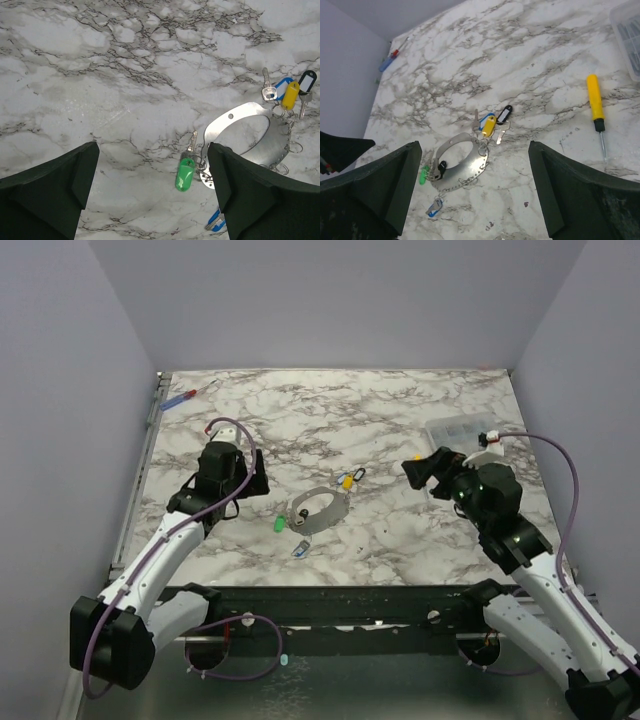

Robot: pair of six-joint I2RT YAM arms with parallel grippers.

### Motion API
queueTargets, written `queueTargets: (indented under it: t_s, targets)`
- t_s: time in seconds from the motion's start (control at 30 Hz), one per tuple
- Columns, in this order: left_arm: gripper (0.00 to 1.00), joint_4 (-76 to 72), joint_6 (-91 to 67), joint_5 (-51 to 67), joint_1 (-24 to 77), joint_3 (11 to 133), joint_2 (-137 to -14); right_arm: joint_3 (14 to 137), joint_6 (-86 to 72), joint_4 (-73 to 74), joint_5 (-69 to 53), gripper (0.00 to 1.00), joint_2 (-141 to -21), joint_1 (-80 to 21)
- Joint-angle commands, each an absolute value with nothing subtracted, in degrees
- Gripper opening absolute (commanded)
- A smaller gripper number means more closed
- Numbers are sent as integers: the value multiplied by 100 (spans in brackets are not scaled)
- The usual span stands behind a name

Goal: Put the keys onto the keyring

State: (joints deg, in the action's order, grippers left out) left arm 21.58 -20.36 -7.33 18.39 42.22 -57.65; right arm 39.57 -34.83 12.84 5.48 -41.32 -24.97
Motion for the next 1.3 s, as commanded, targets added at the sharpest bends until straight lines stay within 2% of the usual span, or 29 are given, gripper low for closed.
queueTargets:
  t_s: [0.0, 0.3, 0.4, 0.5, 0.7, 0.8, 1.03, 1.27]
  targets:
    - [98, 1982, -1979, -636, 1833, 4185, -5988, 3651, -3811, 973, 337, 100, -4146, -2507]
    - [94, 1917, -1919, -695, 1832, 4119, -5739, 5306, -3272, 2966, 545, 98, -6559, -2512]
    - [93, 1863, -1923, -647, 1837, 4077, -5606, 5563, -3155, 3009, 259, 94, -7093, -2542]
    - [91, 1835, -1942, -682, 1854, 4045, -5502, 5690, -3026, 2836, 146, 86, -7456, -2572]
    - [89, 1797, -1959, -767, 1875, 4017, -5423, 6364, -2423, 3033, -166, 77, -8598, -2649]
    - [88, 1789, -1952, -727, 1872, 4012, -5445, 6585, -2220, 2927, -336, 76, -8990, -2714]
    - [77, 1442, -2055, -213, 2147, 3856, -5520, 6880, -2284, 2822, -514, 75, -9577, -2836]
    - [74, 999, -1956, -356, 3320, 3547, -5433, 5916, -3170, 2242, 535, 78, -8728, -2900]
